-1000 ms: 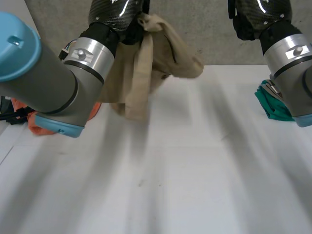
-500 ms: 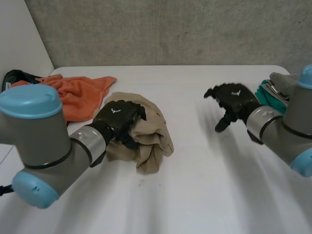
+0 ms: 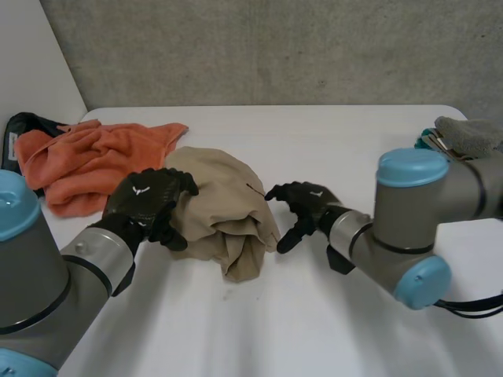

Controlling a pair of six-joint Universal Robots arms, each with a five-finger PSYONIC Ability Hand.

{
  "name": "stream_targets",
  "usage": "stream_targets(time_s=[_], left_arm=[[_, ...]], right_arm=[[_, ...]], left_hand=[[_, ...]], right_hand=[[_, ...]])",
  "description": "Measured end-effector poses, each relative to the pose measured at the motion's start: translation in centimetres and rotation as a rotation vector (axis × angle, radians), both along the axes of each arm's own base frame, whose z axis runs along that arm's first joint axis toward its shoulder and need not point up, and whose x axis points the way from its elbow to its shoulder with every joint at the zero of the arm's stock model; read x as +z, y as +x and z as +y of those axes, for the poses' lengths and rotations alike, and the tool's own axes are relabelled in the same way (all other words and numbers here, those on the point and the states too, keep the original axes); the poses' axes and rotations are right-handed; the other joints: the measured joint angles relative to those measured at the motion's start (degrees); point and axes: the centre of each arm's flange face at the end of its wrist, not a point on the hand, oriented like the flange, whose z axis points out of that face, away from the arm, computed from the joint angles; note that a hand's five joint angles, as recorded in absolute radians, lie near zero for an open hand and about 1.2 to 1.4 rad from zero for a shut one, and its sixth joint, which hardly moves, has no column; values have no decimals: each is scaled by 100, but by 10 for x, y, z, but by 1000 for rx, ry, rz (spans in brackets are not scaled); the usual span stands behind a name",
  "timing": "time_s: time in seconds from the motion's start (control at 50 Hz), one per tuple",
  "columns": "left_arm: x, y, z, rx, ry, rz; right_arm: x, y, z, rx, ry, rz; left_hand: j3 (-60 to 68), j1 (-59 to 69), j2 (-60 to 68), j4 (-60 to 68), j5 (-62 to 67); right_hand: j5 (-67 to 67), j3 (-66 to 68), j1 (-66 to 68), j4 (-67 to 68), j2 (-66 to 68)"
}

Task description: Fold the laundry.

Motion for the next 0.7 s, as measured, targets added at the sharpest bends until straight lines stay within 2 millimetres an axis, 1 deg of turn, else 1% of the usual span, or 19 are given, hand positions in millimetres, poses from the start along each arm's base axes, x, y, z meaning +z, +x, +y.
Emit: stream_targets(time_s=[0.06, 0.1, 0.12, 0.18, 0.2, 0.22, 0.24, 0.28, 0.3, 0.34, 0.4, 0.46, 0.52, 0.54, 0.58, 0.6, 0.64, 0.66, 0.7], left_arm=[[-9, 0, -6, 11, 20, 16], [-12, -1, -9, 15, 24, 21], [-16, -2, -14, 19, 26, 30], [-22, -5, -23, 23, 23, 38], [-24, -6, -26, 24, 21, 40], [-26, -7, -30, 25, 18, 43], [-27, -9, -34, 26, 12, 45], [-28, -11, -40, 27, -1, 51], [-27, -12, -42, 28, -9, 55], [-25, -14, -47, 28, -28, 63], [-11, -17, -53, 28, -80, 84], [16, -18, -56, 24, -155, 117], [53, -17, -53, 18, -238, 154], [62, -16, -52, 16, -253, 161], [92, -15, -45, 3, -297, 181], [97, -14, -44, 0, -301, 183], [122, -13, -35, -25, -312, 190], [133, -13, -31, -42, -309, 190], [147, -13, -24, -71, -295, 189]], right_arm=[[-8, 9, 2, 18, -5, 1], [-10, 12, 1, 22, -15, -2], [-12, 16, -1, 23, -36, -10], [-13, 21, -5, 20, -75, -28], [-12, 22, -8, 17, -96, -39], [-10, 24, -10, 14, -118, -50], [-9, 25, -13, 11, -136, -60], [-5, 27, -16, 6, -169, -76], [-2, 27, -18, 4, -185, -83], [3, 28, -20, 2, -210, -94], [20, 27, -24, -2, -259, -112], [49, 24, -24, -1, -331, -126], [89, 17, -23, -4, -443, -126], [95, 15, -23, -5, -463, -123], [130, 3, -21, -17, -573, -96], [136, 1, -21, -20, -594, -89], [165, -11, -17, -33, -689, -51], [185, -19, -12, -43, -752, -25], [208, -27, -4, -54, -820, 0]], left_hand=[[-133, -80, -98, -114, -103], [-194, -116, -144, -177, -164], [-229, -129, -172, -212, -194], [-112, -23, -43, -57, -7], [175, 217, 221, 206, 259], [694, 863, 752, 798, 837], [943, 1058, 1007, 956, 989], [3031, 3377, 3097, 3154, 3120], [3555, 3725, 3637, 3684, 3585], [3814, 3726, 3843, 3963, 3670], [3862, 3726, 3897, 4013, 3671], [3864, 3725, 3939, 4025, 3670], [3864, 3726, 3950, 4026, 3671], [3864, 3726, 3950, 4026, 3671], [3865, 3726, 3951, 4027, 3671], [3865, 3726, 3951, 4027, 3671], [3865, 3726, 3951, 4027, 3671], [3865, 3726, 3951, 4027, 3670], [3865, 3726, 3952, 4027, 3670]], right_hand=[[390, 140, 174, 284, 47], [769, 496, 580, 661, 458], [1471, 1285, 1333, 1376, 1256], [2727, 2553, 2530, 2668, 2535], [3797, 3654, 3540, 3771, 3685], [4205, 4079, 3903, 4200, 4122], [4458, 4355, 4033, 4489, 4357], [4559, 4446, 4067, 4614, 4365], [4565, 4447, 4067, 4629, 4365], [4567, 4449, 4067, 4635, 4365], [4596, 4465, 4067, 4645, 4365], [4622, 4465, 4067, 4645, 4365], [4627, 4465, 4067, 4646, 4365], [4627, 4465, 4067, 4646, 4365], [4627, 4465, 4068, 4646, 4365], [4627, 4465, 4068, 4646, 4365], [4627, 4466, 4068, 4646, 4365], [4627, 4473, 4068, 4646, 4365], [4627, 4486, 4067, 4646, 4365]])
